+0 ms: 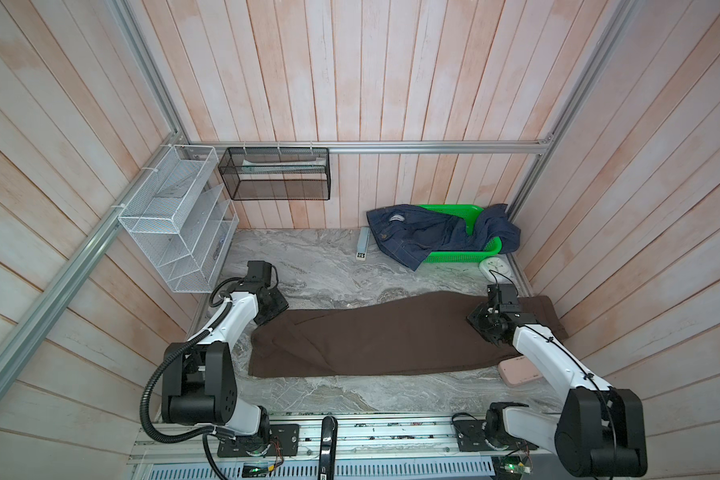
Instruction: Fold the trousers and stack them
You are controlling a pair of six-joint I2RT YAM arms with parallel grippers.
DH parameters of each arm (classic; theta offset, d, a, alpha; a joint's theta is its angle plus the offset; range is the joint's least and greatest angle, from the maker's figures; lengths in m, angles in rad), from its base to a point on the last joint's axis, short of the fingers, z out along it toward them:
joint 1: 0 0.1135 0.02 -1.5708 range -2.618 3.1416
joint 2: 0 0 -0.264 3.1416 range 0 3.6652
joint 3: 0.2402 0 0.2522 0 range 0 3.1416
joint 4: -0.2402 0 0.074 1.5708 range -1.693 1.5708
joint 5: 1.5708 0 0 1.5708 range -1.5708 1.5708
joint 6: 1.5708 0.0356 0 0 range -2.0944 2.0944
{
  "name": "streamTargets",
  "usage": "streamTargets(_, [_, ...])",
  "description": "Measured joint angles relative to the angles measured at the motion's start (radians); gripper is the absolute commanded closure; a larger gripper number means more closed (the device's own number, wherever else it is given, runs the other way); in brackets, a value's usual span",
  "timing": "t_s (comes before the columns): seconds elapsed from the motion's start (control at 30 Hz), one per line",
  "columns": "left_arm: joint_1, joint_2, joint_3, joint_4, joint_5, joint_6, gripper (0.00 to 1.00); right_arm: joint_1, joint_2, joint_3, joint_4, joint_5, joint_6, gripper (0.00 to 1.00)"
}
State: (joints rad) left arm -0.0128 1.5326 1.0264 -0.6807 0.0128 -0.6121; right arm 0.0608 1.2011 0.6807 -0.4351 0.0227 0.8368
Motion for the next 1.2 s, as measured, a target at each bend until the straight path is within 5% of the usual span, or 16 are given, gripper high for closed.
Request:
streamTargets(0.4, [-0.032,0.235,0.126,-0.117,-0.074,0.116,0.43,0.237,0.098,0.000,0.058,-0.022,0.054,0.56])
streamTargets(0.67, [-0.042,0.266,0.134,-0.172,-0.075,0.151,1.00,0.253,0.147,0.000,0.111,-0.033,0.058,0.56])
streamTargets(0.83, [-0.049,0.226,0.218,-0.241,-0.099,0.162,1.00,0.253,0.160,0.000,0.128,-0.044,0.058,0.56])
streamTargets(1.07, [-0.056,-0.064,0.370,-0.261,-0.115,0.187,1.00,0.253,0.160,0.000,0.151,-0.064,0.058,0.56])
streamTargets(1.2, [-0.056,-0.102,0.401,-0.237,-0.088,0.216,1.00,0.253,0.160,0.000,0.160,-0.078,0.058,0.57])
